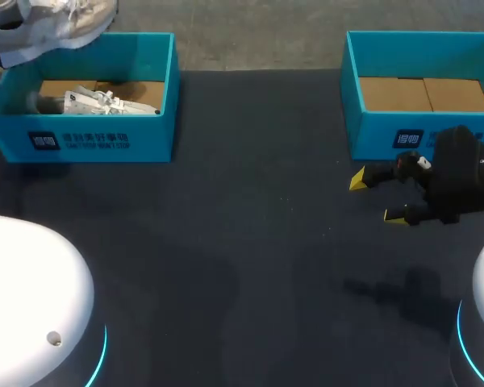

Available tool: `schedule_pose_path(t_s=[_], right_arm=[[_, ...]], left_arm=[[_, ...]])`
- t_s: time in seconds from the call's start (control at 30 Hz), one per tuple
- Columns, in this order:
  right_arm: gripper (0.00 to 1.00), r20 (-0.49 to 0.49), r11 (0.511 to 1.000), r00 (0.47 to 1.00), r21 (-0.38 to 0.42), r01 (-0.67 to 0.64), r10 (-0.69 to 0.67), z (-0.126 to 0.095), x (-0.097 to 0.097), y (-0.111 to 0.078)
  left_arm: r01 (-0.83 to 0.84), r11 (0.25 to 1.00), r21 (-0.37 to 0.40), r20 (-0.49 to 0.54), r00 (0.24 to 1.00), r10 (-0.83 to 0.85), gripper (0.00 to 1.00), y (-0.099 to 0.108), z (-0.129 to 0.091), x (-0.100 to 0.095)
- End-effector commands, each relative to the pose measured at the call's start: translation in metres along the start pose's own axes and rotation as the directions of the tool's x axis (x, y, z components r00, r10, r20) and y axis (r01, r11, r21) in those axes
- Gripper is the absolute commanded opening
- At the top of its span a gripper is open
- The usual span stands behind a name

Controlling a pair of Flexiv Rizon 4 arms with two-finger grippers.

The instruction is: Take the shoe out of the shoebox, open the shoe tongue, remove and reinsert the insole, then place the shoe into the shoebox

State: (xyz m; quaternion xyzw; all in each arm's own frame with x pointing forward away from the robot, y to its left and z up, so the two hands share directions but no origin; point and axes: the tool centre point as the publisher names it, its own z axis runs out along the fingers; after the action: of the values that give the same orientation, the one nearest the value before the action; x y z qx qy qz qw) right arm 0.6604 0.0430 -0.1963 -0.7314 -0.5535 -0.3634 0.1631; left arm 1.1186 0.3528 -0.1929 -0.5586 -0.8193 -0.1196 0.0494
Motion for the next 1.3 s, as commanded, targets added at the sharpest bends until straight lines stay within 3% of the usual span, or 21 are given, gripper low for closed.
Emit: schedule_pose_path(t_s=[0.03,0.17,0.8,1.3], right_arm=[[1.00,0.003,1.000,1.000,-0.004,-0.001,0.001,0.001,0.000,-0.002],[1.00,0.003,1.000,1.000,-0.004,-0.001,0.001,0.001,0.000,-0.002],[1.00,0.003,1.000,1.000,-0.004,-0.001,0.001,0.001,0.000,-0.002],[1.00,0.003,1.000,1.000,-0.004,-0.001,0.001,0.001,0.000,-0.002]], left_arm=[[-0.370,0.929,0.004,-0.025,0.929,0.370,0.00,0.008,0.003,-0.005],[-0.442,0.897,-0.010,-0.063,0.895,0.441,0.00,0.011,0.006,-0.009],[-0.323,0.946,0.036,-0.051,0.945,0.324,0.00,0.032,0.016,-0.023],[-0.323,0.946,0.036,-0.051,0.945,0.324,0.00,0.032,0.016,-0.023]])
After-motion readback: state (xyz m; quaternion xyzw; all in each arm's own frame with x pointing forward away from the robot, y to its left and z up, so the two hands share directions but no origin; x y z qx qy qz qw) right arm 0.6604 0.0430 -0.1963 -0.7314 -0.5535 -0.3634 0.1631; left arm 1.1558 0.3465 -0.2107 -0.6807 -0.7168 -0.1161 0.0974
